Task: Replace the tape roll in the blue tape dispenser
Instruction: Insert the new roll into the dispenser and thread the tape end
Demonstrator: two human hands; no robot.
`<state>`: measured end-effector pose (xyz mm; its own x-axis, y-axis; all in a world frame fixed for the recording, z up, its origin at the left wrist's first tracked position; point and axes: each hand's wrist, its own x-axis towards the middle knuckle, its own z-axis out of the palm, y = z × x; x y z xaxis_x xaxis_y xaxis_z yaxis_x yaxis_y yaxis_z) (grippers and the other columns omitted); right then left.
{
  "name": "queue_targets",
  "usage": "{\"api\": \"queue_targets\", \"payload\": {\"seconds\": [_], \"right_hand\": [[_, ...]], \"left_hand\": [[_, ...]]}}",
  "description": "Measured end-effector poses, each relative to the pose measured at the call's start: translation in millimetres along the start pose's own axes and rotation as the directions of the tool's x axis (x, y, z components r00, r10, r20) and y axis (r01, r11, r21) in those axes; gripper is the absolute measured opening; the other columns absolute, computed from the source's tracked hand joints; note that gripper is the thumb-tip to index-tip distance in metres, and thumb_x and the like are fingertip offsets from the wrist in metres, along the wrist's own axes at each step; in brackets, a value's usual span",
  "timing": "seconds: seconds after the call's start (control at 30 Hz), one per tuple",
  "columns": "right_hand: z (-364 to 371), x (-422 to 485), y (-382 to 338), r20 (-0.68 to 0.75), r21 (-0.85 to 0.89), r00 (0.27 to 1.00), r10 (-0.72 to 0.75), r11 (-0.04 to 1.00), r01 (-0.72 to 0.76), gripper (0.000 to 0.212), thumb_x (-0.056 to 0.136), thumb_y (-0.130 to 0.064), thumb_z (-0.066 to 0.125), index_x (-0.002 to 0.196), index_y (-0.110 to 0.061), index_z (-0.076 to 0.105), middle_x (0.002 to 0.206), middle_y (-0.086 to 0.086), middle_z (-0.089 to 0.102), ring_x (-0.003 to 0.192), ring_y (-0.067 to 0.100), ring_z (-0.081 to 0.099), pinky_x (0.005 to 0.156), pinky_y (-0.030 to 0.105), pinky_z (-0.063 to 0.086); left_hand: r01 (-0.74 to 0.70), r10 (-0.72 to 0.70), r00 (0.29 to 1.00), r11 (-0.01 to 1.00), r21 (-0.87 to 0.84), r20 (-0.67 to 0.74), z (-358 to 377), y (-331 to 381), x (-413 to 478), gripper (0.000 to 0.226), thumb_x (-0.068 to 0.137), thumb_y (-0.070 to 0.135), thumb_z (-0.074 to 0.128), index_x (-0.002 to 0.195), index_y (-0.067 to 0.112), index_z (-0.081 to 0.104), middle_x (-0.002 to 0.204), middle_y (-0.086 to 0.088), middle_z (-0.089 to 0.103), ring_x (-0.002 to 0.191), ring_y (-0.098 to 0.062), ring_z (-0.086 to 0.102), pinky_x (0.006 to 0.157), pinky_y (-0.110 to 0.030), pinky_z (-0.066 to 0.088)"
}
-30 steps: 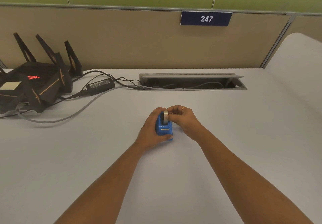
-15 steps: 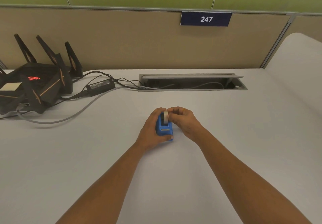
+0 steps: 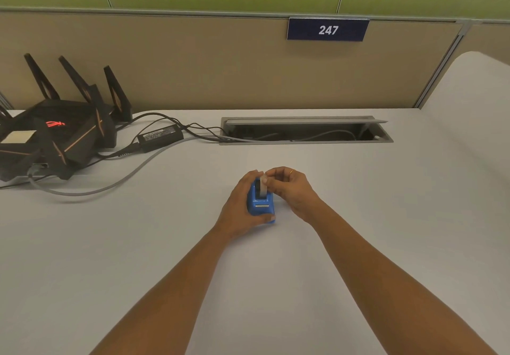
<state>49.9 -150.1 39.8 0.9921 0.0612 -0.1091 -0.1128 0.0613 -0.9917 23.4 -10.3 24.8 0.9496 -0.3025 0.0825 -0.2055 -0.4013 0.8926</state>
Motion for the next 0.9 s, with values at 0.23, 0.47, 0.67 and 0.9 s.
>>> {"api": "queue_targets", "payload": {"seconds": [0.23, 0.47, 0.67, 0.9], "right_hand": [[-2.1, 1.2, -2.1, 0.016, -0.133, 1.000, -0.001, 0.991, 0.003, 0.032, 0.080, -0.004, 0.065, 0.111, -0.007, 0.061, 0.093, 0.010, 0.062, 0.083, 0.014, 0.060, 0.059, 0.003, 0.048], [-2.9, 2.0, -4.5, 0.053, -0.184, 0.999, 0.011, 0.983, -0.001, 0.030, 0.078, 0.001, 0.065, 0.107, -0.008, 0.062, 0.096, 0.008, 0.063, 0.077, 0.009, 0.063, 0.061, 0.005, 0.049], [0.7, -0.2, -2.6, 0.013, -0.111, 1.000, -0.016, 0.994, 0.017, 0.024, 0.082, -0.018, 0.065, 0.103, -0.008, 0.064, 0.097, 0.009, 0.067, 0.080, 0.012, 0.063, 0.057, 0.006, 0.049], [2.1, 0.1, -2.8, -0.028, -0.162, 0.998, -0.051, 0.986, 0.046, 0.021, 0.083, -0.015, 0.063, 0.103, -0.007, 0.063, 0.089, 0.008, 0.065, 0.076, 0.011, 0.063, 0.060, 0.006, 0.051]], "left_hand": [[0.024, -0.024, 1.000, 1.000, 0.017, 0.012, 0.7, -0.7, 1.6, 0.094, 0.065, 0.012, 0.079, 0.139, 0.010, 0.021, 0.147, -0.008, 0.029, 0.133, -0.025, 0.035, 0.111, -0.047, 0.033], [0.041, -0.041, 0.999, 0.999, -0.001, 0.011, 0.9, -0.2, 1.6, 0.094, 0.066, 0.010, 0.078, 0.139, 0.011, 0.020, 0.148, -0.009, 0.029, 0.133, -0.025, 0.034, 0.111, -0.047, 0.032], [0.032, -0.032, 0.999, 0.999, 0.003, 0.003, 1.3, -0.5, 0.9, 0.092, 0.067, 0.012, 0.078, 0.139, 0.012, 0.021, 0.147, -0.008, 0.029, 0.134, -0.024, 0.034, 0.112, -0.044, 0.032], [0.017, -0.017, 1.000, 1.000, 0.010, 0.002, 1.0, -1.5, 1.6, 0.092, 0.065, 0.013, 0.079, 0.138, 0.014, 0.022, 0.148, -0.006, 0.028, 0.134, -0.022, 0.033, 0.112, -0.040, 0.032]]}}
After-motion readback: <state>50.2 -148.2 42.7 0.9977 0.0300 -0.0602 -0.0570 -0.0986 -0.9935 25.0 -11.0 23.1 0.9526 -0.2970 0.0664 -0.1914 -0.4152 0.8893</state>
